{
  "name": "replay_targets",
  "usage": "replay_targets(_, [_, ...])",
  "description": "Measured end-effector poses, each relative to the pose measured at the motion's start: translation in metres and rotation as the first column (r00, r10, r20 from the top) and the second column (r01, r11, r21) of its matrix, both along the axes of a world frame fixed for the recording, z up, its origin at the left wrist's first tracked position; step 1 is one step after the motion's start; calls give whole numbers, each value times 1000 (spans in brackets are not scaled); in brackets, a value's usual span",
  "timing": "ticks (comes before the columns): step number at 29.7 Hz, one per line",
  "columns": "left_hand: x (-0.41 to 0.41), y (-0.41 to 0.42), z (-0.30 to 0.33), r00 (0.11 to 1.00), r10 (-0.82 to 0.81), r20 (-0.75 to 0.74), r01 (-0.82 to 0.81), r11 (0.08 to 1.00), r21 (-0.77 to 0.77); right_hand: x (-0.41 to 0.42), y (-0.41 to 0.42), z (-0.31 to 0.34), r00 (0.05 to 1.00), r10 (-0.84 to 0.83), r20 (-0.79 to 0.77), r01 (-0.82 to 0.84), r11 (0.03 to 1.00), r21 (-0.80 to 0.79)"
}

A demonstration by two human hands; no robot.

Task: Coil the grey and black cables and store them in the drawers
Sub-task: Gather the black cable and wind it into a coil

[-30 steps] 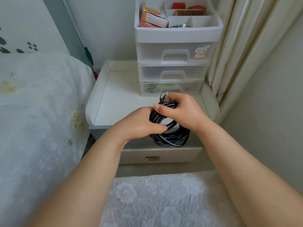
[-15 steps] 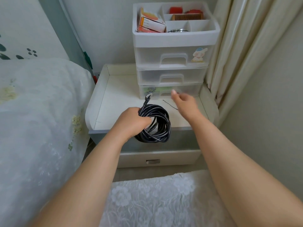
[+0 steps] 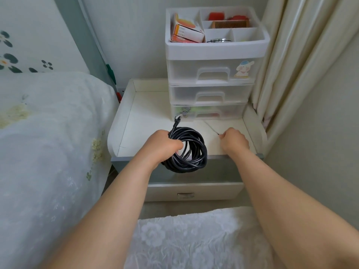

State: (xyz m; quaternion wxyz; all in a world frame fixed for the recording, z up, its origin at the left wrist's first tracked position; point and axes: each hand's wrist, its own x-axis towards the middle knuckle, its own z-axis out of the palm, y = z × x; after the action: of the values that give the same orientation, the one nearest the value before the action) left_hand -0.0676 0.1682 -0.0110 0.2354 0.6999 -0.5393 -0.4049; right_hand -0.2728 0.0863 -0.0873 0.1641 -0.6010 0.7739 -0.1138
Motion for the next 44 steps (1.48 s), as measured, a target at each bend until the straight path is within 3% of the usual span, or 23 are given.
replay_targets(2, [1, -1, -2, 1000, 8, -4, -8, 1000, 15, 5, 7, 32, 958, 23, 285, -2, 997, -76])
replay_targets(4, [1, -2, -5, 999, 4, -45, -2, 1000, 30, 13, 30, 69, 789, 173, 590, -53, 975, -216])
replay_targets(6, [-1, -3, -6, 994, -16, -111, 21, 999, 44, 22, 57, 94, 614, 303, 729, -183, 953, -242])
replay_targets(8, [-4, -3, -7, 984, -44, -171, 54, 997, 54, 30, 69, 98, 617, 355, 702, -318, 929, -190])
replay_targets(13, [-4, -3, -9, 973, -76, -217, 87, 995, 41, 29, 71, 96, 702, 332, 630, -353, 931, -98])
replay_targets(23, [-6, -7, -16, 968, -112, -223, 131, 989, 73, 33, 74, 86, 738, 430, 520, -471, 880, -59])
replay_targets(27, [-3, -7, -14, 971, -183, -152, 195, 978, 71, 25, 72, 91, 736, 529, 422, -570, 821, -35])
replay_targets(32, [-5, -3, -5, 935, -348, -68, 351, 936, 29, 20, 71, 103, 681, 587, 438, -453, 808, -378])
replay_targets(37, [-14, 7, -1, 848, -526, -65, 526, 850, -19, 32, 73, 97, 648, 652, 395, -597, 756, -269])
replay_targets(44, [-19, 13, 1, 838, -545, -8, 544, 837, -47, 33, 70, 98, 659, 666, 348, -608, 745, -275])
